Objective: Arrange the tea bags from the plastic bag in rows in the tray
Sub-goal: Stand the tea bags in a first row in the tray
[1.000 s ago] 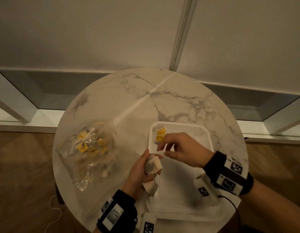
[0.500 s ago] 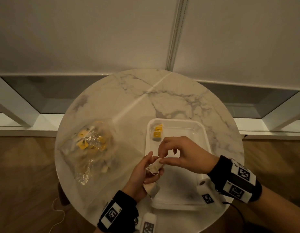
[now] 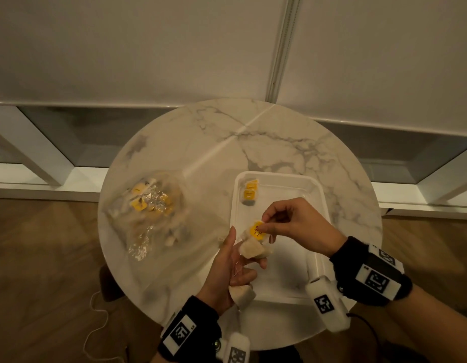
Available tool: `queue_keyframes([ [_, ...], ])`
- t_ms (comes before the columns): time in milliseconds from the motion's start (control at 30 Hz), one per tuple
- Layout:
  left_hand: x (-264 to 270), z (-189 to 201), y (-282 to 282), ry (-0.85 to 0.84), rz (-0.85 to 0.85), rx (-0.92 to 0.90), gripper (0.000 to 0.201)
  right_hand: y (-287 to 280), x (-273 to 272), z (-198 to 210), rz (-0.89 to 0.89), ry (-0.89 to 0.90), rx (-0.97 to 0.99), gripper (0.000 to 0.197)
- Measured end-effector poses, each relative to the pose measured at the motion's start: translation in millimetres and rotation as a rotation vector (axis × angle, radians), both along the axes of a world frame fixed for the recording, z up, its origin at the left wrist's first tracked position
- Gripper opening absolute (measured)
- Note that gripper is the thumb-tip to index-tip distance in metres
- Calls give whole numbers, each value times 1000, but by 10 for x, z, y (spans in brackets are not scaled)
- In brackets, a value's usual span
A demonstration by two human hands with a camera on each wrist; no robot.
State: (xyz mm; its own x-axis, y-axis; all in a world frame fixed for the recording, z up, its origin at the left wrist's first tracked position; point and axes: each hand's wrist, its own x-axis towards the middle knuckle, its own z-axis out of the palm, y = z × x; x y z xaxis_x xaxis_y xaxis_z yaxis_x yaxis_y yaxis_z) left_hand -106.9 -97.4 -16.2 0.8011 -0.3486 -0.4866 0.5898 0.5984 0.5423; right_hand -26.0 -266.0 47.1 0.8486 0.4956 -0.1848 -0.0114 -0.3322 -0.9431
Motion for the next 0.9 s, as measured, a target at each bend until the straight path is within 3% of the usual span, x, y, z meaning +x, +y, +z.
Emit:
queue_keyframes([
  [167,-84,13,-42,-17,18,74,38,-19,-35,16,-46,-34,-14,7],
  [300,-102,-24,-39,-27,-13,67,26,-109,25,8,-163,-212,-131,5],
  [500,-57,-21,-37,-200,68,351,21,-144,-4,13,-130,-271,-279,7],
  [667,52,71,31,-413,116,651,8,-148,-21,6,-117,-238,-292,8],
  [900,172,109,-43,-531,0,755,20,-94,-63,70,-50,-164,-217,7],
])
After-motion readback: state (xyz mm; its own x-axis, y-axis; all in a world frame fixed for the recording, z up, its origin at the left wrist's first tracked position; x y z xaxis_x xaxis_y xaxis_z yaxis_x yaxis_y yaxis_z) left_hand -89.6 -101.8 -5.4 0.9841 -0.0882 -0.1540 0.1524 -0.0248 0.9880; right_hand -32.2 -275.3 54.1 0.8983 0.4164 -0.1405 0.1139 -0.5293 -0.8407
